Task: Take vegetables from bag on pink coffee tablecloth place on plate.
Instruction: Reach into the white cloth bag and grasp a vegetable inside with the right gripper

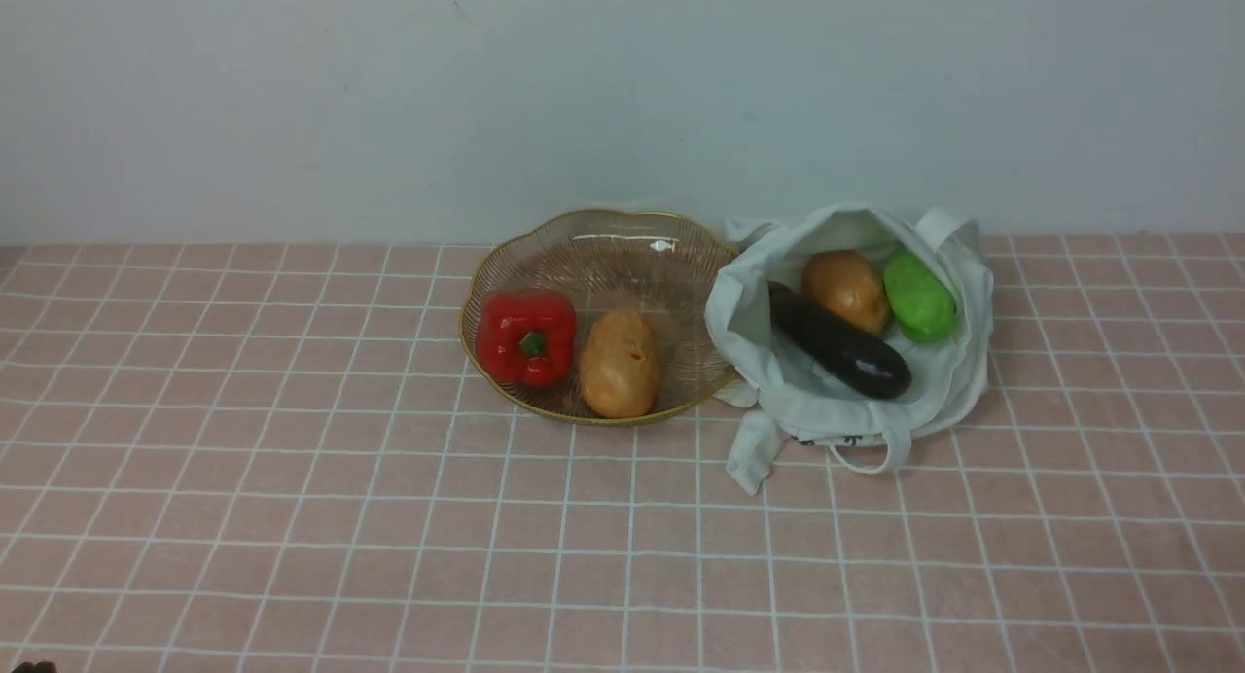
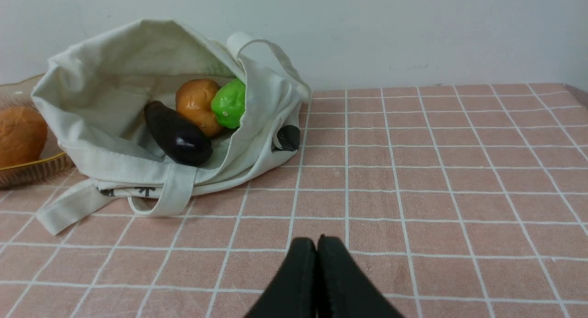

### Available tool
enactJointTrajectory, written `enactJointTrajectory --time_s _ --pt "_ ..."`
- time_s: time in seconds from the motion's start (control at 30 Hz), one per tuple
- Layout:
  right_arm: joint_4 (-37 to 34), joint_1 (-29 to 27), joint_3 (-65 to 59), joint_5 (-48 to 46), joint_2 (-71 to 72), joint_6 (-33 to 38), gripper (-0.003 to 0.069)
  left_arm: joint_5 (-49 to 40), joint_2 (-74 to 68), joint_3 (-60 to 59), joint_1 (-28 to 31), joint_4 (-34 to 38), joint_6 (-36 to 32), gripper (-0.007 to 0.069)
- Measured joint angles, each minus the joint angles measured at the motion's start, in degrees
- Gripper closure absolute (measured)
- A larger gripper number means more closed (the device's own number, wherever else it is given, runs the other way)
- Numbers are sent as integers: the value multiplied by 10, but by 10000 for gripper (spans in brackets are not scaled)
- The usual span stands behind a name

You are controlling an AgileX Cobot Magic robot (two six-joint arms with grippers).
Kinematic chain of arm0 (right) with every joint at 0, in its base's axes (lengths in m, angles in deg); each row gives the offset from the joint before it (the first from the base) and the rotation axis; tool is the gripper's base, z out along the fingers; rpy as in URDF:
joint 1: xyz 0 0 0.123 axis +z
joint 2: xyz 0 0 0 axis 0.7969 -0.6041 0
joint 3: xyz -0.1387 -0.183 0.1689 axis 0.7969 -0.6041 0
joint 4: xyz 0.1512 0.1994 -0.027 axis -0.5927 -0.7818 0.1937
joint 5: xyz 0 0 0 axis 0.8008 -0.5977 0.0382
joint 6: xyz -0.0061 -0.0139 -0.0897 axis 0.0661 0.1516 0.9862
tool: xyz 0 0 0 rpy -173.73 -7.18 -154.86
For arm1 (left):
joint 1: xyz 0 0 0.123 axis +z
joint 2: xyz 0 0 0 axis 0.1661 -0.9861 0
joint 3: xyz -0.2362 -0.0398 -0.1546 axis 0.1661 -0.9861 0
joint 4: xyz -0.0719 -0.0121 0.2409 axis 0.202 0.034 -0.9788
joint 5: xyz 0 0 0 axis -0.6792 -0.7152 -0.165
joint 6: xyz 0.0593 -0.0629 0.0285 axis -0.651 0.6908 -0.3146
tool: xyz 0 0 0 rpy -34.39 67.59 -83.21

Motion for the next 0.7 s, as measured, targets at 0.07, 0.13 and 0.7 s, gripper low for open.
enactJointTrajectory --time_s 0.07,0.13,0.7 --pt "0 0 0 0 0 0 674 0 0 0 0 0 0 629" --pt "0 0 0 0 0 0 674 0 0 0 0 0 0 629" --pt "-379 0 -1 34 0 -114 674 0 0 0 0 0 0 629"
